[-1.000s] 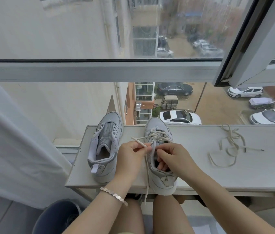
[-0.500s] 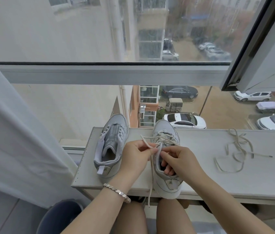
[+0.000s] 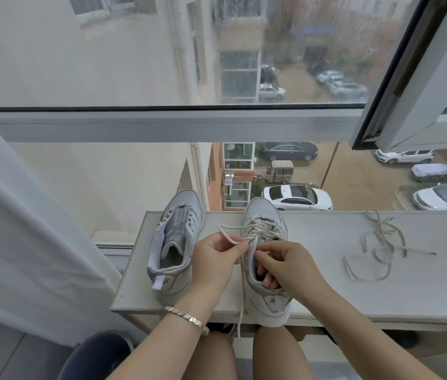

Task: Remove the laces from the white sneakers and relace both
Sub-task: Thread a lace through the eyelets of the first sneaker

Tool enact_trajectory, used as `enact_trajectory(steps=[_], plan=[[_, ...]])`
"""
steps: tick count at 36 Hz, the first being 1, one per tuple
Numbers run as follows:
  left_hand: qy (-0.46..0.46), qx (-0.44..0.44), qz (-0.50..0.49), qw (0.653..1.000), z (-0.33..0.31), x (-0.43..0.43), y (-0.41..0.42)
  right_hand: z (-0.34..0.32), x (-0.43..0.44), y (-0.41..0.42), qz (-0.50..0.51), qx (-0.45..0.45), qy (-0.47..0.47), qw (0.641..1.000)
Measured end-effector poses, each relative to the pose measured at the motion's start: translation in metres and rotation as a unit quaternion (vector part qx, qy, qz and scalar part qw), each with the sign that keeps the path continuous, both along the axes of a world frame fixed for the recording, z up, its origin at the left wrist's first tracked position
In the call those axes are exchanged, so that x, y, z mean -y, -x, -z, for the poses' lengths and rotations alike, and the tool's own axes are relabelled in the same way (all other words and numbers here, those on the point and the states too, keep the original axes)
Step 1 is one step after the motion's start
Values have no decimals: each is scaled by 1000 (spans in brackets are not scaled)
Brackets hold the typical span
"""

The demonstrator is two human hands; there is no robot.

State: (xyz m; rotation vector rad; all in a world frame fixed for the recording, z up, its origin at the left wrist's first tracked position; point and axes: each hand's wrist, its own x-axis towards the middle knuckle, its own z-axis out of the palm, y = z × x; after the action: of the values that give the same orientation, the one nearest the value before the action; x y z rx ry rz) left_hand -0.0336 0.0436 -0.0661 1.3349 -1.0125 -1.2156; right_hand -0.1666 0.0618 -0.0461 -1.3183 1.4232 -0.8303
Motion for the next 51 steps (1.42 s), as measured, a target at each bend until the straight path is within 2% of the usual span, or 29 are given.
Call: enact_trajectory(steps=[7,12,19,26,34,37,42,46,48,51], plan=[[-34,-33,-42,998,9,1,2,4,1,-2,4,-8,2,1000],[-13,46,28,998,0,5,-2,4,1,-1,8,-6,-7,1000],[-33,89,95,991,-12,10,-10,3,2,-3,16,16,-3,1000],[-120,36,122,985,-9,7,-19,0,5,-5,6,-15,-1,1000],[-22,98,116,988,-14,0,-15,-1,8,-4,18,-7,-8,1000],[4,90,94,991,-14,-2,-7,0,6,-8,41,-21,4,999],[17,82,80,993,-8,0,6,4,-3,-9,98,-117,95,984],[61,173,76,980,-1,3,14,8,-13,-2,114,-191,177,959],[61,187,74,978,2,5,17,7,-17,2,134,-158,181,961],[48,178,63,981,4,6,20,-4,-18,12,205,-3,167,965]])
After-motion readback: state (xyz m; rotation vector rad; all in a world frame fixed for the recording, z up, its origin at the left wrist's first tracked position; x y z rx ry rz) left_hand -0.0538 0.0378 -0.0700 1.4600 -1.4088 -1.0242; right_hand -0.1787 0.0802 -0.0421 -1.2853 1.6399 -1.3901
